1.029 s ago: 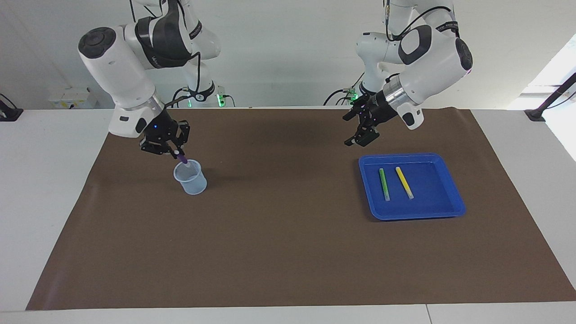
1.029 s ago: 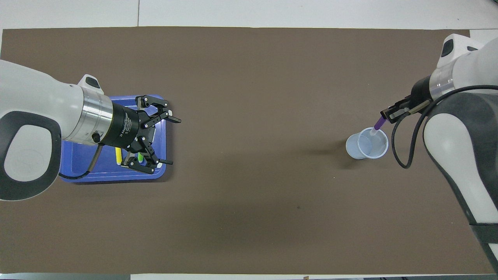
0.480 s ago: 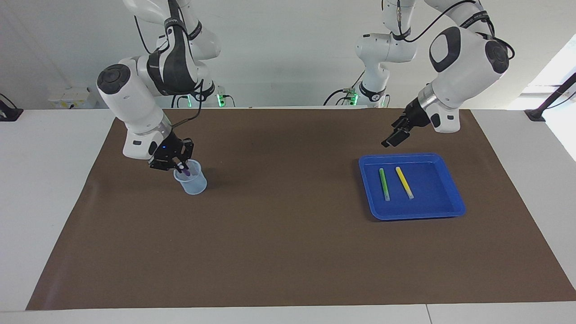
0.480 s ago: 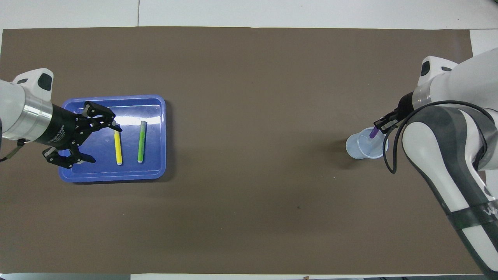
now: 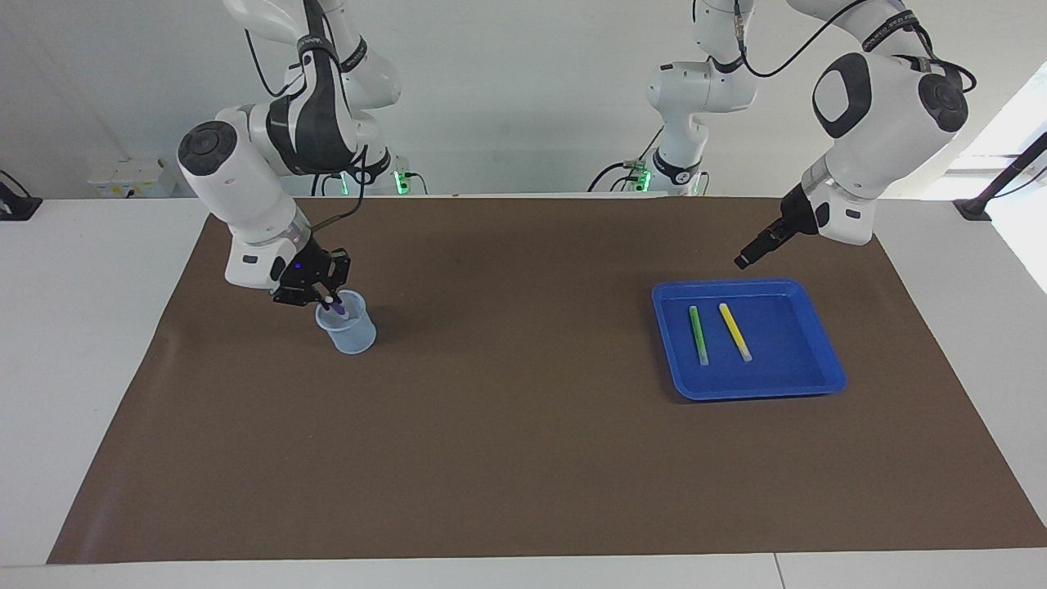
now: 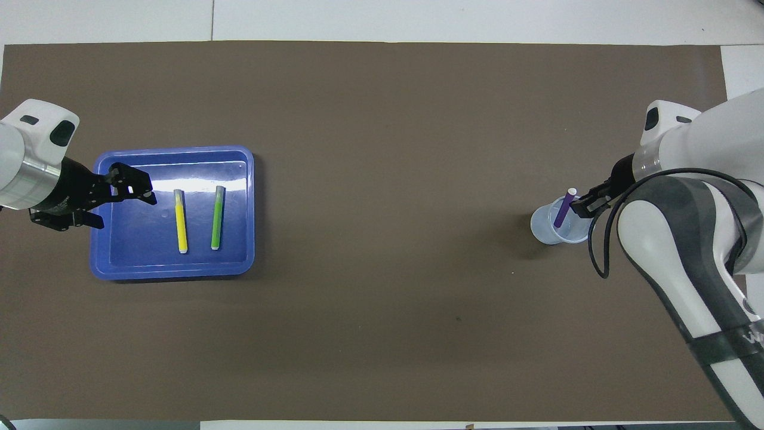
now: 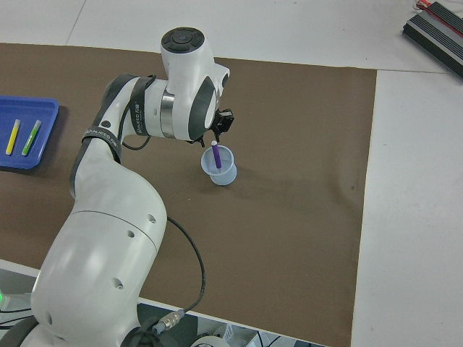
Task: Transfer and insert pens with both arms
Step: 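Grasp the yellow pen with the left gripper while the right gripper returns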
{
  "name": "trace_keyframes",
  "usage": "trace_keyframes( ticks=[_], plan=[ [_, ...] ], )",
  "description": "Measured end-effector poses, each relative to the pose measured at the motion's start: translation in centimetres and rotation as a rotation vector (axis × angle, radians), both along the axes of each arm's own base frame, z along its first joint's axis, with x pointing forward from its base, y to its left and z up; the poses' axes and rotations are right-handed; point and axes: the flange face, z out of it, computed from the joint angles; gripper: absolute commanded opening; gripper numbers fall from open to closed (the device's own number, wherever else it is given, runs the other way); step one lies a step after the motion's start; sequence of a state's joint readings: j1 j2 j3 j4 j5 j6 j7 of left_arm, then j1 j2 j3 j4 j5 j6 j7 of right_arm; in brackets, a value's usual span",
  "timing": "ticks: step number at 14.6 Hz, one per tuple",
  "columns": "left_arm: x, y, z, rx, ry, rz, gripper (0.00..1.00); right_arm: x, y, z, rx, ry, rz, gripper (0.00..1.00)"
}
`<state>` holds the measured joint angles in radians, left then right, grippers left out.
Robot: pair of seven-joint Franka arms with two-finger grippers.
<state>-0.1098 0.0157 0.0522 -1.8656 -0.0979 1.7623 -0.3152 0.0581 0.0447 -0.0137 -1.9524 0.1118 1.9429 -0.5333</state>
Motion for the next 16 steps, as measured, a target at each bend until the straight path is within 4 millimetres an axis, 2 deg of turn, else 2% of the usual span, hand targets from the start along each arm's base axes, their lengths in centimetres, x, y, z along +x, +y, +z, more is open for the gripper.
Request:
trace_keyframes(
  ticks=[1, 2, 3, 6, 7, 9, 12, 16],
  plan=[
    [0.5, 0.2, -0.7, 0.008, -0.013, -0.062, 1.0, 0.0, -0.4, 0.2, 0.008, 0.001, -0.012, 0.9],
    [1.0, 0.4, -1.5, 0.016, -0.026, -0.115, 1.0, 0.1, -0.7, 0.6, 0.04, 0.009, -0.032, 0.98],
    [1.5, 0.7, -2.2, 0.028, -0.04, -0.162, 1.0, 0.2, -0.6, 1.3, 0.094, 0.018, -0.056, 1.0],
    [2.6, 2.0, -5.2, 0.054, -0.087, -0.264, 1.0, 0.4, 1.5, 3.4, 0.279, 0.059, -0.202, 1.0],
    [2.9, 2.4, -6.6, 0.056, -0.106, -0.273, 1.0, 0.4, 2.8, 3.8, 0.33, 0.089, -0.294, 1.0],
    [3.2, 2.8, -9.5, 0.06, -0.123, -0.279, 0.97, 0.2, 6.8, 4.3, 0.401, 0.16, -0.458, 1.0],
    [3.2, 2.5, -13.1, 0.06, -0.105, -0.289, 0.92, 0.1, 12.5, 5.1, 0.509, 0.225, -0.648, 1.0],
    [2.5, 2.1, -15.8, 0.054, -0.06, -0.297, 0.85, -0.4, 16.5, 5.3, 0.595, 0.306, -0.818, 1.0]
  ],
)
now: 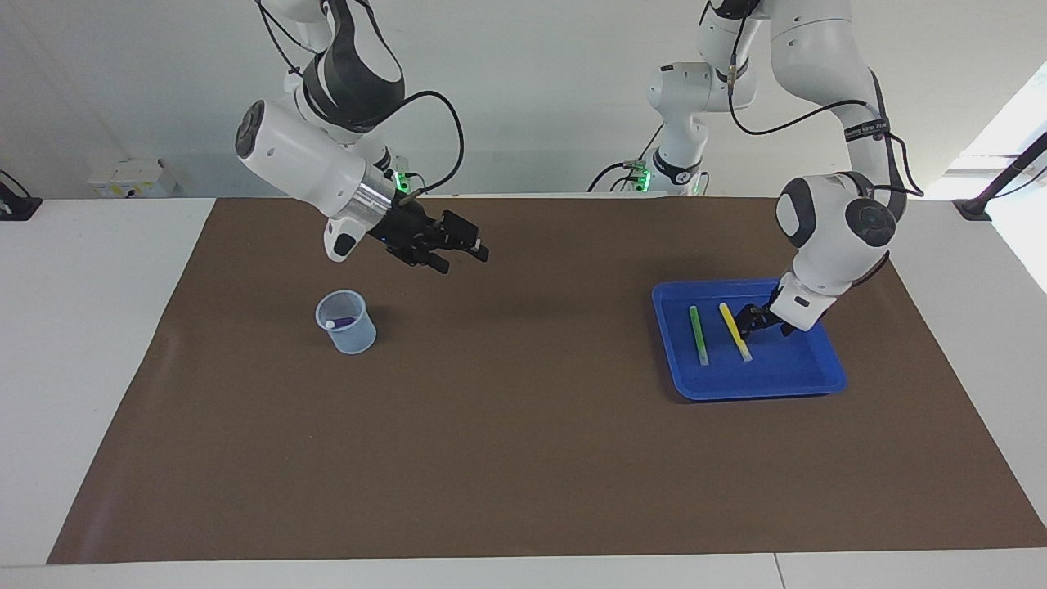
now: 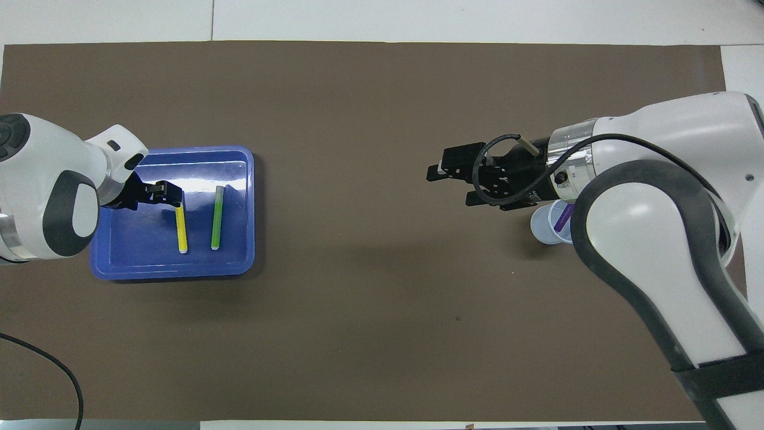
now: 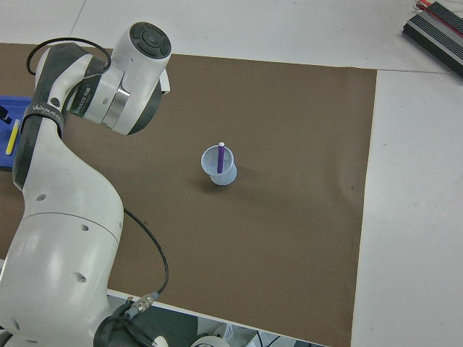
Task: Transfer and insert pens with both arms
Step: 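Grasp the yellow pen with the left gripper while the right gripper returns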
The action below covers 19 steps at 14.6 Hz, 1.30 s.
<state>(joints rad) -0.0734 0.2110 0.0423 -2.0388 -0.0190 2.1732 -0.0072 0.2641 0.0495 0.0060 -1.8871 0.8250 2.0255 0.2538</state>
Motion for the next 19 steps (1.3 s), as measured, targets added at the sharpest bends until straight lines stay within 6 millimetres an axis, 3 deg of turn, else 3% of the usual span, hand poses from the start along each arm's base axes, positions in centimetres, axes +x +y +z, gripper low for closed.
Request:
trace_keyframes(
  ticks=[8, 10, 14, 16, 19],
  plan=[
    [-1.5, -0.4, -2.5, -0.043, 0.018, 0.04, 0.78, -2.3, 7.5, 0.3, 0.074, 0.048, -0.08, 1.0],
    [-1.7, -0.9, -2.9, -0.047, 0.025, 0.036, 0.67, -2.7, 8.3, 0.0, 0.071, 0.05, -0.086, 1.0],
    [-1.8, -1.2, -3.1, -0.046, 0.031, 0.033, 0.27, -2.5, 7.9, 0.0, 0.07, 0.05, -0.094, 1.0],
    [-1.8, -1.0, -3.2, -0.045, 0.032, 0.036, 0.01, -2.5, 8.0, 0.0, 0.07, 0.05, -0.097, 1.0],
    [-1.8, -0.9, -3.2, -0.045, 0.031, 0.038, 0.0, -2.7, 8.8, 0.2, 0.072, 0.037, -0.121, 1.0]
  ],
)
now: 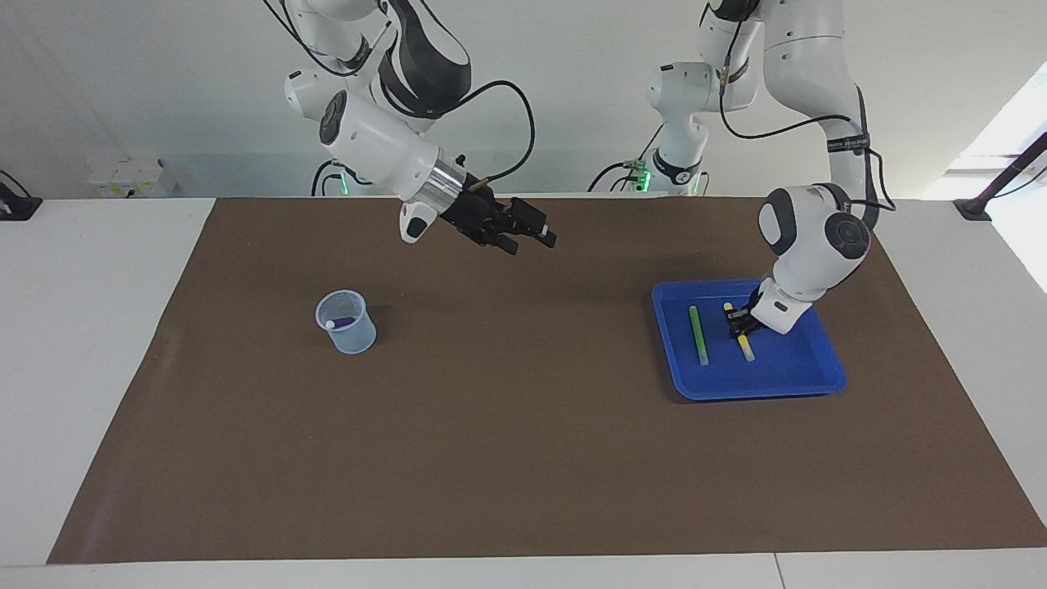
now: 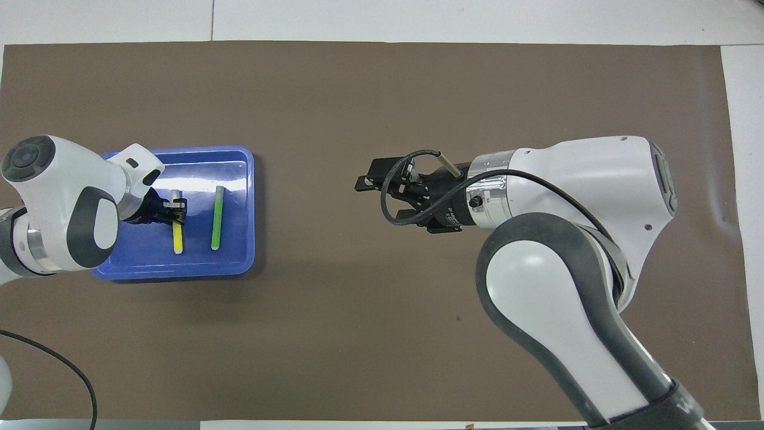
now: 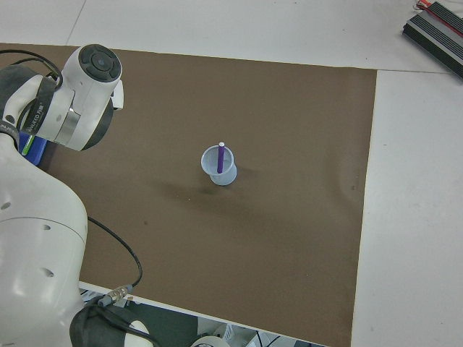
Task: Transfer and insert pens with both arms
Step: 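Grasp the yellow pen with the left gripper while the right gripper returns, then carry the yellow pen toward the right gripper and grasp it there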
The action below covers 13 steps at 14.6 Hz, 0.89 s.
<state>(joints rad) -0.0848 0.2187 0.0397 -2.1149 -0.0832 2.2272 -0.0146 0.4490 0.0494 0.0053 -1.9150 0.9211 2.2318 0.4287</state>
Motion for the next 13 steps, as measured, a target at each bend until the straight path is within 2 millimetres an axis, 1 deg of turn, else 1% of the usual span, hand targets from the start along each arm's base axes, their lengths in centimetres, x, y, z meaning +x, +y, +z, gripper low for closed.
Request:
trace_keyframes(
  ticks=[2, 4, 6, 7, 8, 10, 11, 13],
  plan=[
    [0.0, 0.0, 0.0, 0.0, 0.0, 0.0, 0.0, -0.1, 0.4, 0.1, 0.0, -0.005, -0.007, 1.0],
    [0.0, 0.0, 0.0, -0.005, 0.0, 0.006, 0.0, -0.1, 0.4, 0.0, 0.0, -0.004, -0.008, 1.0],
    [0.4, -0.4, 0.5, -0.05, 0.012, 0.043, 0.0, -0.1, 0.3, -0.1, 0.0, -0.003, -0.009, 1.0],
    [0.8, -0.7, 1.6, -0.074, 0.034, 0.07, 0.0, -0.1, 0.3, -0.1, 0.001, -0.002, -0.011, 1.0],
    [1.5, -1.0, 3.2, -0.084, 0.054, 0.113, 0.0, -0.1, 0.3, -0.1, 0.001, -0.001, -0.012, 1.0],
    [2.9, -1.8, 7.0, -0.105, 0.089, 0.255, 0.0, -0.2, 0.3, -0.3, 0.0, 0.001, -0.013, 1.0],
    [3.4, -2.6, 9.0, -0.129, 0.108, 0.34, 0.0, -0.2, 0.3, -0.3, 0.003, 0.004, -0.016, 1.0],
    [4.2, -5.2, 12.9, -0.149, 0.145, 0.523, 0.0, -0.1, 0.3, -0.3, 0.032, 0.01, -0.043, 1.0]
  ],
)
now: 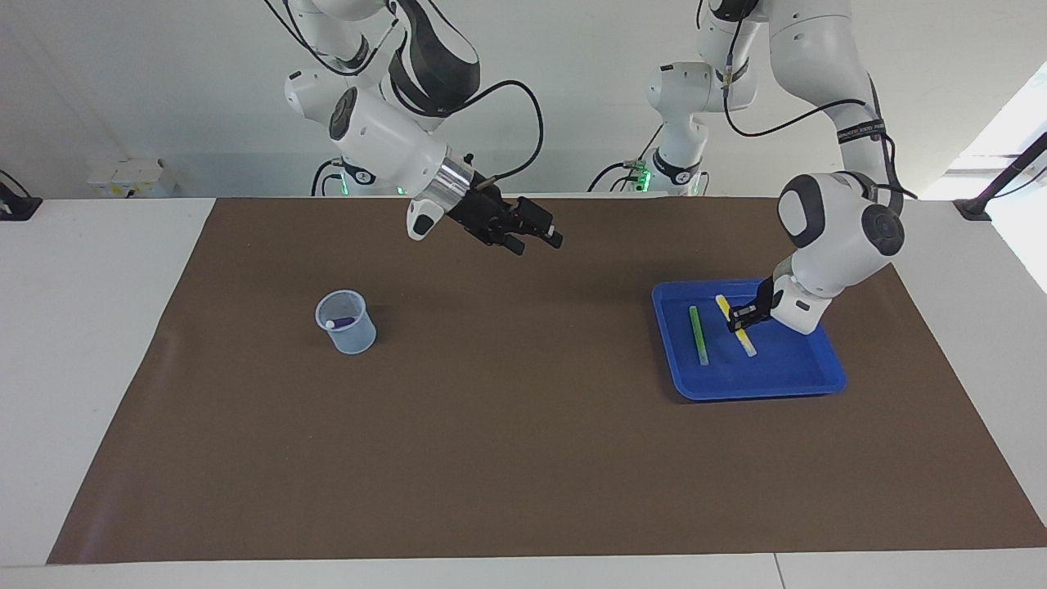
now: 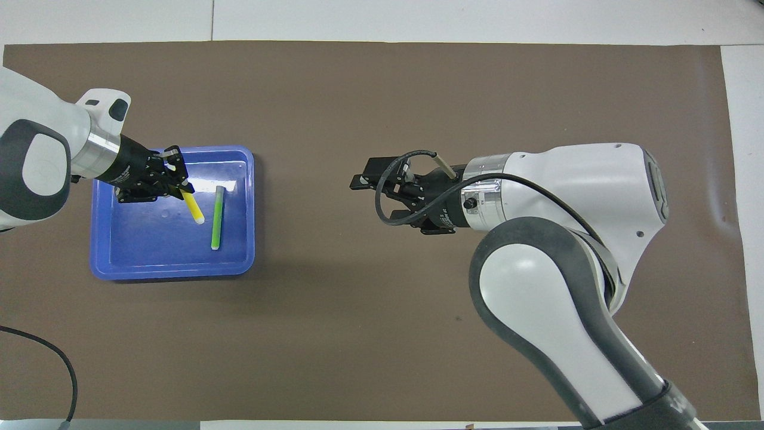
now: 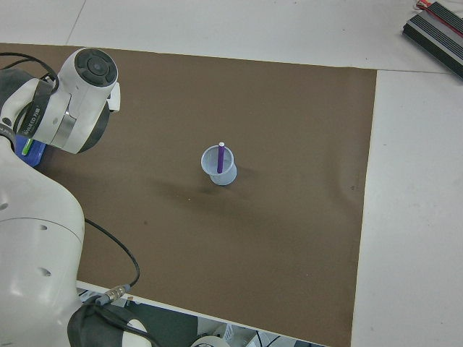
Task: Transfer and insert pens with both arms
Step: 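Carry the yellow pen toward the right gripper and grasp it there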
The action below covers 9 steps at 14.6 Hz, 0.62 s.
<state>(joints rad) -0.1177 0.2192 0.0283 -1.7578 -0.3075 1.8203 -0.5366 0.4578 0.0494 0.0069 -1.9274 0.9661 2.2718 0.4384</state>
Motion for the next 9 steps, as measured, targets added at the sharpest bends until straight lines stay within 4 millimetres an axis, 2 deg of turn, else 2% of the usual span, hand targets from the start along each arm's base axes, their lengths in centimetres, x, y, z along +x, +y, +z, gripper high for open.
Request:
trace_keyframes(
  ticks=[3, 6, 8, 9],
  plan=[
    [-0.1, -5.8, 3.8, -0.03, 0.093, 0.311, 0.0, -0.4, 1.3, -0.1, 0.022, -0.029, -0.082, 1.0],
    [-1.7, -11.9, 5.7, -0.028, 0.2, 0.58, 0.0, -1.8, 3.9, 0.0, 0.028, -0.029, -0.126, 1.0],
    [-2.8, -15.2, 6.7, -0.057, 0.26, 0.674, 0.0, -1.9, 4.1, 0.0, 0.031, -0.013, -0.144, 1.0],
    [-3.2, -16.2, 6.9, -0.085, 0.297, 0.702, 0.0, -1.9, 4.0, -0.1, 0.03, -0.011, -0.147, 0.95]
  ],
)
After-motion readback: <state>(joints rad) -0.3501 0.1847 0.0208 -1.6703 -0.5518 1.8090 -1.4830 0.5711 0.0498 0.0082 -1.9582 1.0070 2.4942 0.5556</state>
